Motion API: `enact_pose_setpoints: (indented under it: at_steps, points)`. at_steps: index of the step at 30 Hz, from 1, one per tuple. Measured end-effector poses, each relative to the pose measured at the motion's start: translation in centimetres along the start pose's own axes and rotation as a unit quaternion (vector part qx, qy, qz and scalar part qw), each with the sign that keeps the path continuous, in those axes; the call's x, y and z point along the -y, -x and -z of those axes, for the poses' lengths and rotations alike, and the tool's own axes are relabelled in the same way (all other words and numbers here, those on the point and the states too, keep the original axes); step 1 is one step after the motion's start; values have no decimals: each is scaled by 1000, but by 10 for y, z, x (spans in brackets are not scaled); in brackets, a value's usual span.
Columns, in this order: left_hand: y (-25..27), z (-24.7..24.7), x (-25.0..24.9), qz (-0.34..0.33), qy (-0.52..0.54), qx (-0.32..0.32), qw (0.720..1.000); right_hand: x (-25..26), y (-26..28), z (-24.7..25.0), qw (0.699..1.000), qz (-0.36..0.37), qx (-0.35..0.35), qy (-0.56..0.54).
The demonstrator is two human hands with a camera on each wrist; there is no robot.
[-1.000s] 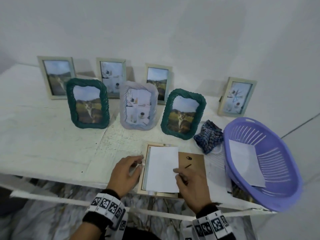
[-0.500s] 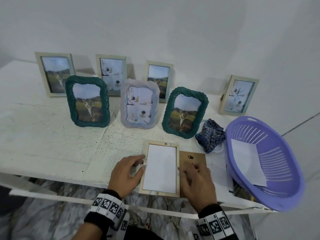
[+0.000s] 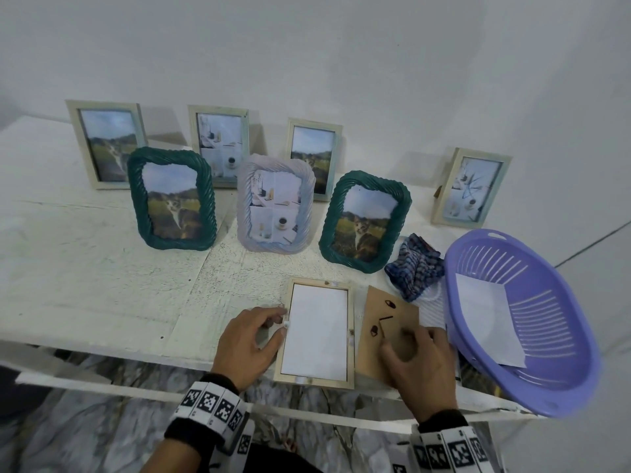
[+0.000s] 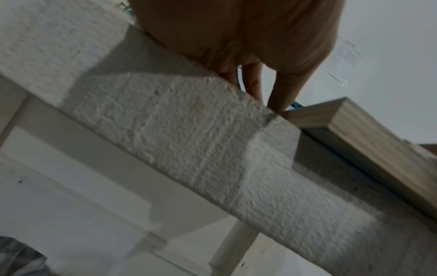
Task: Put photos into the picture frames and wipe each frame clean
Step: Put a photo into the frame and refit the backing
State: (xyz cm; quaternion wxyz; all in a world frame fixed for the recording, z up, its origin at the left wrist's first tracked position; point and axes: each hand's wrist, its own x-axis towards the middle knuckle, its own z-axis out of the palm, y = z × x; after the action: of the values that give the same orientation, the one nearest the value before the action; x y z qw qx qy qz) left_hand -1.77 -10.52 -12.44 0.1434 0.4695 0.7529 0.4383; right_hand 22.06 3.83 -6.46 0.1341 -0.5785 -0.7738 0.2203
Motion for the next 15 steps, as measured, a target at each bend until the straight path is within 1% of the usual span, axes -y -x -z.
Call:
enact_pose_setpoints:
  at_steps: [2, 4, 7, 9, 12, 15]
  points:
    - [0, 0, 0, 0, -1, -1, 1000, 8, 3, -3, 999, 48, -14, -20]
    - [0, -1, 1, 0, -4, 1, 1000, 20, 6, -13, 993, 112, -29, -24]
    - [0, -1, 1, 2, -2, 3, 1000, 40, 9, -31, 984, 176, -37, 3]
    - [0, -1, 0, 0, -4, 3, 1000, 53, 10, -41, 981, 190, -33, 30]
    - [-1, 0, -1, -1, -9, 4, 1000, 65, 9, -52, 983, 177, 0, 44]
    - [-1, 0, -1, 2, -10, 3, 1000, 68, 7, -58, 978, 194, 1, 81]
